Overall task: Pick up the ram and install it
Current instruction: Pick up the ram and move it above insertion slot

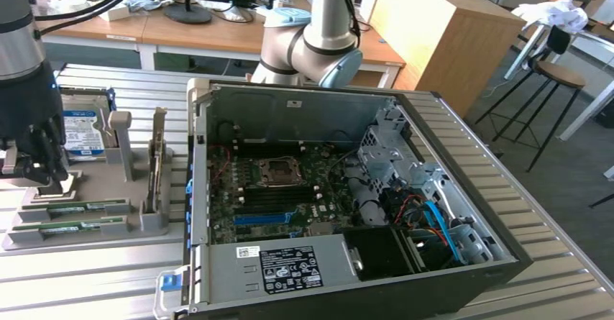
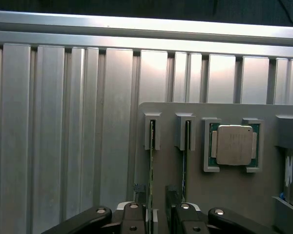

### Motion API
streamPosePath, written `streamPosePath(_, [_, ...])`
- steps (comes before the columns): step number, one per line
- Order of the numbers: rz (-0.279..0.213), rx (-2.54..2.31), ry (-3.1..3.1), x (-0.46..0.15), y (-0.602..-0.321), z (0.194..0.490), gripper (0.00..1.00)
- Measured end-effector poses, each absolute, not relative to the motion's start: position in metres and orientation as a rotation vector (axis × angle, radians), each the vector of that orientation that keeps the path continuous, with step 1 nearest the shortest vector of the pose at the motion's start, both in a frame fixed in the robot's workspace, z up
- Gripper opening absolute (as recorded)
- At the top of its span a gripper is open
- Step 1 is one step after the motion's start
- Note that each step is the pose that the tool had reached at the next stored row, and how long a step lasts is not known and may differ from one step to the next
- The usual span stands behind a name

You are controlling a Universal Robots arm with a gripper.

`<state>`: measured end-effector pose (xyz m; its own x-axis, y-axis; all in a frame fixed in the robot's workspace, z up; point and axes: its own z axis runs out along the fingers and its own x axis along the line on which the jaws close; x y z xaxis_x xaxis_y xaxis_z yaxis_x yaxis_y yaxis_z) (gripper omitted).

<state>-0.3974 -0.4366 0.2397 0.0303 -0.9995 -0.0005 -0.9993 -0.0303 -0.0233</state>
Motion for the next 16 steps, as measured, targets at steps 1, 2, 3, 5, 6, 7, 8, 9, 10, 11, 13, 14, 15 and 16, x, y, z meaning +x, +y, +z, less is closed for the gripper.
streamPosePath(1, [-0.025, -2.242, 2.176, -0.3974, -0.4366, 0.2396, 0.30])
streamPosePath(2, [-0.025, -2.242, 2.176, -0.3974, -0.4366, 0.2396, 0.30])
streamPosePath(3, [-0.025, -2.242, 2.176, -0.3974, -0.4365, 0.2396, 0.30])
streamPosePath(5, [-0.025, -2.242, 2.176, -0.3974, -0.4366, 0.2396, 0.30])
streamPosePath(6, [-0.025, -2.242, 2.176, -0.3974, -0.4366, 0.2396, 0.30])
streamPosePath(7, [-0.025, -2.242, 2.176, -0.3974, -0.4365, 0.2396, 0.30])
streamPosePath(8, [-0.025, -2.242, 2.176, -0.3974, -0.4365, 0.2396, 0.30])
streamPosePath(9, [-0.025, -2.242, 2.176, -0.3974, -0.4366, 0.2396, 0.30])
streamPosePath(10, [-0.025, -2.242, 2.176, -0.3974, -0.4365, 0.2396, 0.30])
streamPosePath(11, [-0.025, -2.242, 2.176, -0.3974, -0.4366, 0.2396, 0.30])
streamPosePath(13, [-0.025, -2.242, 2.175, -0.3964, -0.4365, 0.2395, 0.30])
streamPosePath(14, [-0.025, -2.242, 2.175, -0.3954, -0.4365, 0.2395, 0.30])
streamPosePath(15, [-0.025, -2.242, 2.176, -0.3943, -0.4365, 0.2396, 0.30])
streamPosePath(16, [-0.025, -2.242, 2.176, -0.3931, -0.4365, 0.2396, 0.30])
